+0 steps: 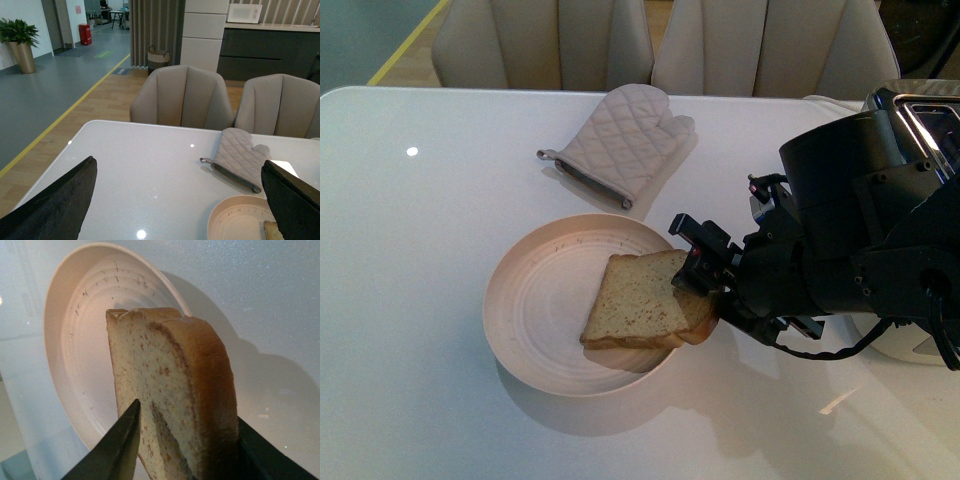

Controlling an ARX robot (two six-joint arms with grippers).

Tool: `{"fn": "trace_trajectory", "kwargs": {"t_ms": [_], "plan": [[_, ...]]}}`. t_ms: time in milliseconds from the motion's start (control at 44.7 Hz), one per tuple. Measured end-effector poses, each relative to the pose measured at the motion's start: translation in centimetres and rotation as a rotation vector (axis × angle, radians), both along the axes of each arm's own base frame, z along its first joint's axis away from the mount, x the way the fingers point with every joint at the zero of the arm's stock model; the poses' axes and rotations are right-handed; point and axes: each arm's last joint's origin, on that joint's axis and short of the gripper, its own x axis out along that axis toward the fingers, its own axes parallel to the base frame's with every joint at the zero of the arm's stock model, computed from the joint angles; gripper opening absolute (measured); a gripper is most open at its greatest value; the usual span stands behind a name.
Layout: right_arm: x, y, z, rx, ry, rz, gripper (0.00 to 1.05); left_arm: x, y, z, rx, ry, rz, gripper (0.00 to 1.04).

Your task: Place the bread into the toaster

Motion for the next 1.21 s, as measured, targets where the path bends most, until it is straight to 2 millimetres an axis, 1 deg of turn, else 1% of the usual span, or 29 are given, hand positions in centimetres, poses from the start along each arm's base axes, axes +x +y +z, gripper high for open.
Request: {"fn": "trace_trajectory", "kwargs": {"t_ms": [112, 201, 291, 358, 403, 447, 470, 492, 514, 626, 716, 783, 827, 872, 939, 1006, 1096, 1208], "plan": [[-0.1, -0.1, 0.0, 0.027, 0.004, -0.013, 0.22, 0.0, 0.0, 0.0, 0.0, 0.0, 0.0, 0.98], [-0.2, -0.5, 0.5, 0.042, -0.007, -0.021, 0.08, 0.0, 0.0, 0.0, 0.0, 0.0, 0.0, 0.98], [-0.1, -0.9, 1.5, 0.052, -0.033, -0.031, 0.03, 0.0, 0.0, 0.0, 0.0, 0.0, 0.0, 0.98], [0.2, -1.6, 3.3, 0.05, -0.087, -0.054, 0.03, 0.0, 0.0, 0.0, 0.0, 0.0, 0.0, 0.98], [0.4, -2.4, 5.1, 0.043, -0.139, -0.071, 0.03, 0.0, 0.0, 0.0, 0.0, 0.0, 0.0, 0.98], [0.7, -3.3, 7.4, 0.013, -0.209, -0.093, 0.03, 0.0, 0.0, 0.0, 0.0, 0.0, 0.0, 0.98], [0.8, -3.8, 8.9, 0.011, -0.247, -0.099, 0.03, 0.0, 0.0, 0.0, 0.0, 0.0, 0.0, 0.98], [0.8, -4.2, 10.0, 0.009, -0.276, -0.103, 0.03, 0.0, 0.0, 0.0, 0.0, 0.0, 0.0, 0.98], [0.8, -4.9, 11.6, 0.0, -0.319, -0.116, 0.03, 0.0, 0.0, 0.0, 0.0, 0.0, 0.0, 0.98], [0.3, -7.4, 17.2, -0.093, -0.471, -0.167, 0.03, 0.0, 0.0, 0.0, 0.0, 0.0, 0.0, 0.98], [-0.5, -10.0, 22.8, -0.258, -0.622, -0.234, 0.03, 0.0, 0.0, 0.0, 0.0, 0.0, 0.0, 0.98], [-1.1, -11.3, 25.8, -0.416, -0.706, -0.245, 0.03, 0.0, 0.0, 0.0, 0.0, 0.0, 0.0, 0.98], [-1.3, -11.9, 27.0, -0.494, -0.733, -0.226, 0.03, 0.0, 0.0, 0.0, 0.0, 0.0, 0.0, 0.98], [-1.3, -12.2, 27.4, -0.55, -0.737, -0.208, 0.03, 0.0, 0.0, 0.0, 0.0, 0.0, 0.0, 0.98], [-1.3, -12.6, 27.6, -0.645, -0.728, -0.172, 0.03, 0.0, 0.0, 0.0, 0.0, 0.0, 0.0, 0.98], [-1.2, -13.1, 26.9, -0.744, -0.687, -0.127, 0.03, 0.0, 0.0, 0.0, 0.0, 0.0, 0.0, 0.98], [-1.5, -13.2, 26.0, -0.827, -0.623, -0.074, 0.03, 0.0, 0.0, 0.0, 0.0, 0.0, 0.0, 0.98], [-1.8, -13.3, 25.0, -0.856, -0.566, -0.043, 0.03, 0.0, 0.0, 0.0, 0.0, 0.0, 0.0, 0.98]]}}
